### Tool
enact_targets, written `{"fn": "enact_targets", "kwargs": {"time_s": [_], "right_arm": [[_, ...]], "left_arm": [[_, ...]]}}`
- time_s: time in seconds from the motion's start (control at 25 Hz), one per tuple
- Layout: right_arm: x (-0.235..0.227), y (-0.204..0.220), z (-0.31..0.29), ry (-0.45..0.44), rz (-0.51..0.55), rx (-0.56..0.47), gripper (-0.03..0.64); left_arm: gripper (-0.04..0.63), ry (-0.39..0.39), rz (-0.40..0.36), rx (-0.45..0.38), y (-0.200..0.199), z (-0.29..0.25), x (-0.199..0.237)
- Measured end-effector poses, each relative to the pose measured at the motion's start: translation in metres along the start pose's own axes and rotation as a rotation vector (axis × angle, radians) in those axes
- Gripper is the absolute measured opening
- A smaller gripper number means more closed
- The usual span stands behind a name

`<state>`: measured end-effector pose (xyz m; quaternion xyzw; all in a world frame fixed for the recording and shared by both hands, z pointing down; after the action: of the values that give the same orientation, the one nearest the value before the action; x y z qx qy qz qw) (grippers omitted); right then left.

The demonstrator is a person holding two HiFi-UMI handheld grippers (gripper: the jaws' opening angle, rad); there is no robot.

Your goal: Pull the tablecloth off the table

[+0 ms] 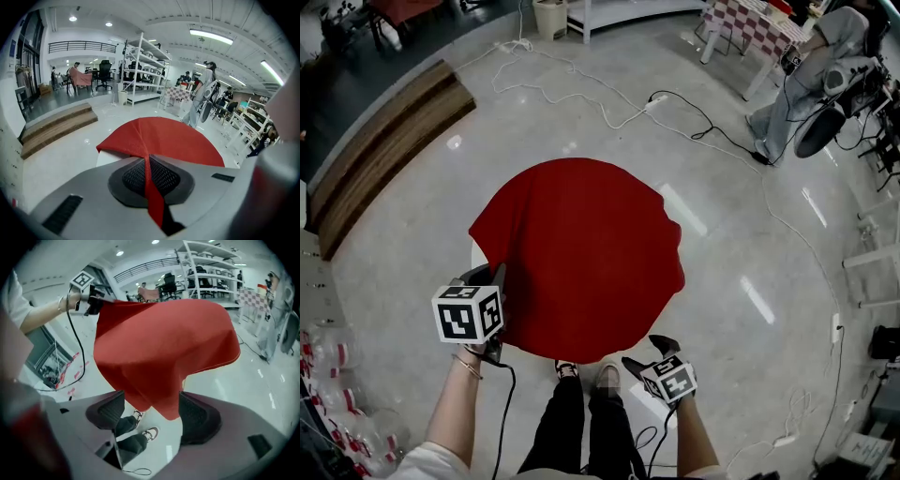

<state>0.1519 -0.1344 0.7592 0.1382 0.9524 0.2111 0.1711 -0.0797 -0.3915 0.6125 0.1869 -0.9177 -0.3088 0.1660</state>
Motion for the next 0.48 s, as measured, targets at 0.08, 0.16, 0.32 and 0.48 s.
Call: {"fn": "enact_targets", "kwargs": {"time_s": [0.08, 0.16, 0.32, 0.48], "right_arm": [[-0.004, -0.002, -0.011, 0.016, 0.041, -0.003, 0.348], [-0.007, -0.010, -0.019, 0.034, 0.051, -0.023, 0.348], [-0.006, -0.026, -0.026, 0.067, 0.059, -0.050, 0.338], [-0.004, -0.032, -0.023, 0.078, 0.019, -0.080, 0.236]], "left_arm": [[0.018, -0.001, -0.011, 0.004, 0.001, 0.002, -0.003], [0.018, 0.003, -0.019, 0.011, 0.004, 0.001, -0.009], [0.018, 0.003, -0.052, 0.018, 0.003, 0.001, -0.018], [0.018, 0.008, -0.026, 0.018, 0.003, 0.000, -0.018]]}}
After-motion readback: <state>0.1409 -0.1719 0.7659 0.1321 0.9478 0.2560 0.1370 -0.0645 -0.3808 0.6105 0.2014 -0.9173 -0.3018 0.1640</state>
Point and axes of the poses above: the fingertips, and each gripper's own axes: z backward along the fingers, x to its left, y out of its underside, the point moved 2 cm from there along z, backward along the fingers, and after that the axes turned 2 degrees about z, right-handed, at the moved point
